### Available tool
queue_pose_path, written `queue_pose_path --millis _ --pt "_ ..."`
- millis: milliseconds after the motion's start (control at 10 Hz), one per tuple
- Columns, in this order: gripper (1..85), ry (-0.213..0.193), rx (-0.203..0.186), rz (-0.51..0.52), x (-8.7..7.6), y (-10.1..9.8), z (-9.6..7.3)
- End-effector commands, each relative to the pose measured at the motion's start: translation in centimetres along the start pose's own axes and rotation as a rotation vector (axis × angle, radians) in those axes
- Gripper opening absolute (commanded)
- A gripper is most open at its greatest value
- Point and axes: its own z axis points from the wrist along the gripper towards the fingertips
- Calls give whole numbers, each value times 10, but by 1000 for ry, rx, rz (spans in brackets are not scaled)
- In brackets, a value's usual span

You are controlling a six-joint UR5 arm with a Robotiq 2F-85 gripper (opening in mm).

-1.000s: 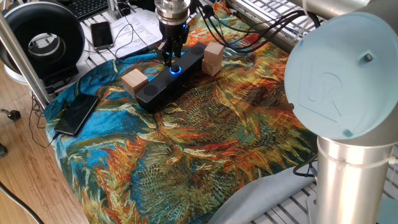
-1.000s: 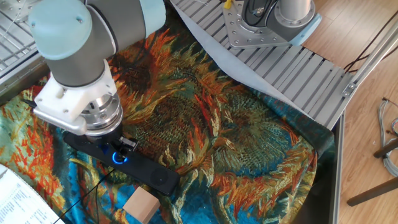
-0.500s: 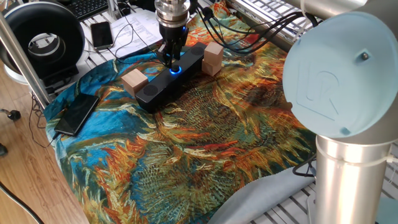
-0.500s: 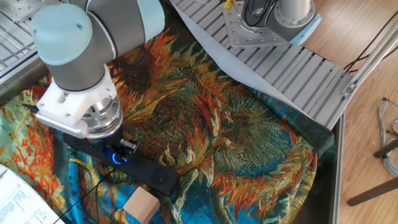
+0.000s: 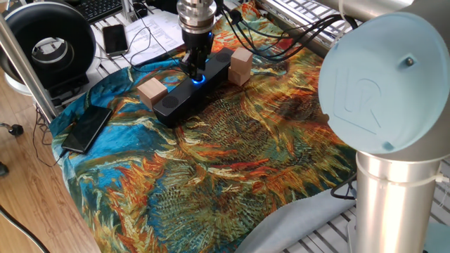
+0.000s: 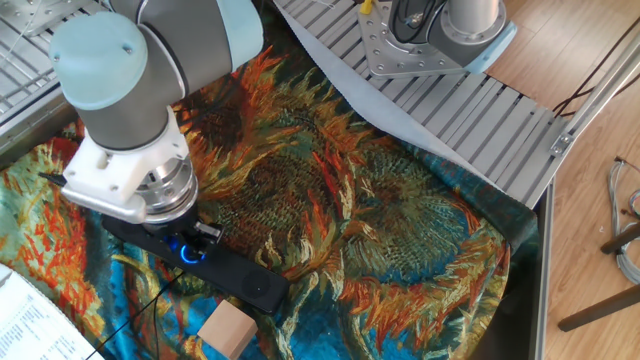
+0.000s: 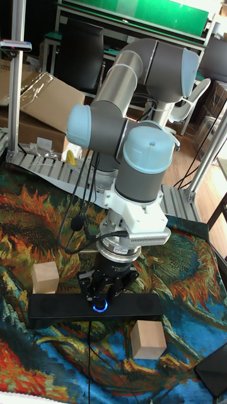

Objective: Turn the knob to increase the volume of the speaker

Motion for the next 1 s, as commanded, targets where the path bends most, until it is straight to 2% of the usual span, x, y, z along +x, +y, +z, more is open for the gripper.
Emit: queue_pose_path --millis 0,200,600,700,900 --pt "427 -7 -22 -84 -1 4 0" --pt "427 -21 -22 -160 -4 5 0" --pt "430 -34 18 -324 -8 -5 -1" --pt "430 -32 18 -352 -8 -5 -1" --pt "430 -21 -19 -393 -3 4 0"
